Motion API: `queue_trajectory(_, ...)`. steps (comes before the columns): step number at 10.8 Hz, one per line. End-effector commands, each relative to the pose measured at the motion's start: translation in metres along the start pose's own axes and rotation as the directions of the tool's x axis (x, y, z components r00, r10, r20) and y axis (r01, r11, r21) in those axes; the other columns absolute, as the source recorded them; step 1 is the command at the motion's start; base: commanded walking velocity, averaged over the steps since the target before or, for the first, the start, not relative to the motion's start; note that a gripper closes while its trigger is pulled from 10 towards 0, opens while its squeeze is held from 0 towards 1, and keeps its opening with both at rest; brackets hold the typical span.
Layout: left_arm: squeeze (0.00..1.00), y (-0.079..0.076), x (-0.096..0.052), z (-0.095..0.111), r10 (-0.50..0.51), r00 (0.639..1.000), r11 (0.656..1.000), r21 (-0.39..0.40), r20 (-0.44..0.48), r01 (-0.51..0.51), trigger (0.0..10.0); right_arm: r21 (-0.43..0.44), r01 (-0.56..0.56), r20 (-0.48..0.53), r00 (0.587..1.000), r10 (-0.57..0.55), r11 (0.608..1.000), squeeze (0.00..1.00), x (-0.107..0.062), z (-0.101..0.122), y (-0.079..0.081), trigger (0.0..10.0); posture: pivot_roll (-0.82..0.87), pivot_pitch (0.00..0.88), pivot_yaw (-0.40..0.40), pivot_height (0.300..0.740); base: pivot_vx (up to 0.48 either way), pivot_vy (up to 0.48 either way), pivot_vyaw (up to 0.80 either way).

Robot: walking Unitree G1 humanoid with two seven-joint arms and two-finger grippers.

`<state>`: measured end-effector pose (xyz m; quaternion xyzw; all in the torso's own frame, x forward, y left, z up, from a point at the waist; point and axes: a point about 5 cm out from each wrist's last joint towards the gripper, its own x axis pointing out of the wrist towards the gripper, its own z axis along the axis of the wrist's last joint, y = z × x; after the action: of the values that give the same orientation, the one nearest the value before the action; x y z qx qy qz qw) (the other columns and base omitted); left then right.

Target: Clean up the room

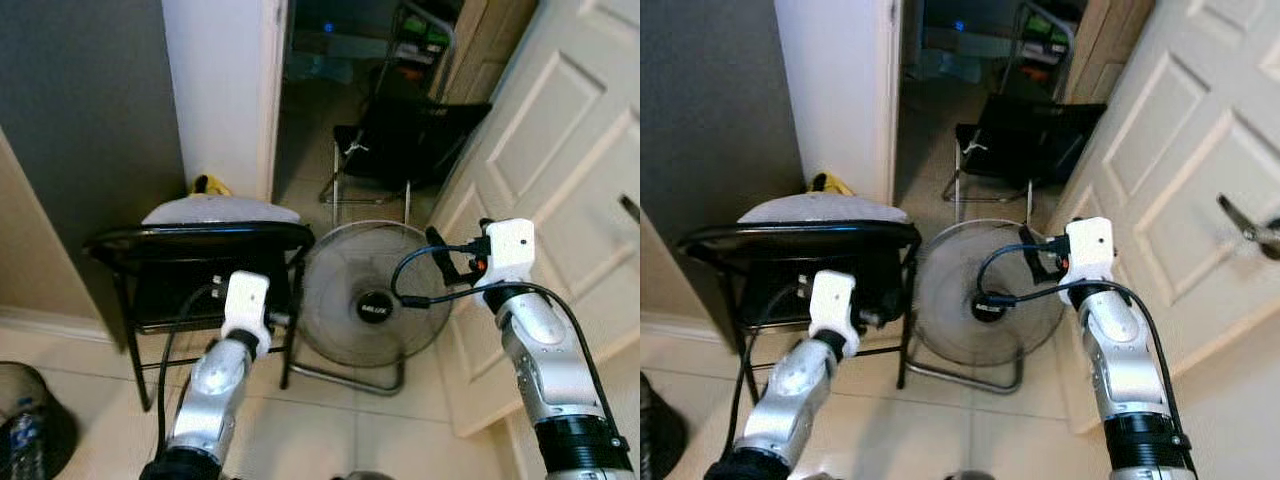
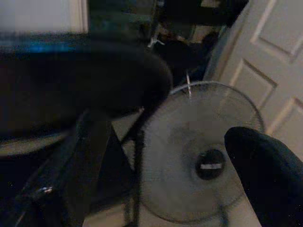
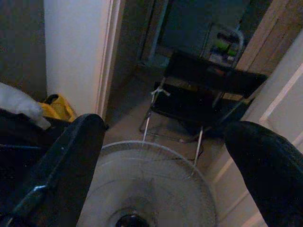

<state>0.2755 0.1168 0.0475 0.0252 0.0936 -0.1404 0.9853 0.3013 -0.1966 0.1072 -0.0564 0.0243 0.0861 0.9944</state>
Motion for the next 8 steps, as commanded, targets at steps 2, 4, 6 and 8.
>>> queue_trajectory(2,0.0,-0.011,-0.001,0.008,-0.03,1.0,1.0,0.0,-0.002,0.03,10.0,0.075,0.027,0.006,1.0,-0.027,0.997,0.0,-0.001,-0.003,0.003,10.0,-0.1,0.0,-0.127,0.74,0.0,0.0,0.0)
queue_trajectory(4,0.0,-0.005,0.0,0.021,-0.008,0.998,1.0,-0.026,0.06,0.01,10.0,0.192,0.028,-0.014,1.0,-0.026,0.981,0.0,-0.006,-0.012,0.012,10.0,-0.09,0.0,-0.103,0.74,0.0,0.0,0.0)
queue_trajectory(6,0.0,-0.004,0.0,0.022,-0.037,0.999,0.999,0.003,0.023,0.036,10.0,0.217,0.049,-0.009,0.999,-0.048,0.975,0.0,-0.008,-0.017,0.02,10.0,-0.09,0.0,-0.078,0.74,0.0,0.0,0.0)
queue_trajectory(8,0.0,-0.002,0.0,0.02,-0.011,1.0,0.999,-0.051,0.019,0.012,10.0,0.2,0.029,-0.01,1.0,-0.027,0.979,0.0,-0.004,-0.017,0.022,10.0,-0.08,0.0,-0.087,0.74,0.0,0.0,0.0)
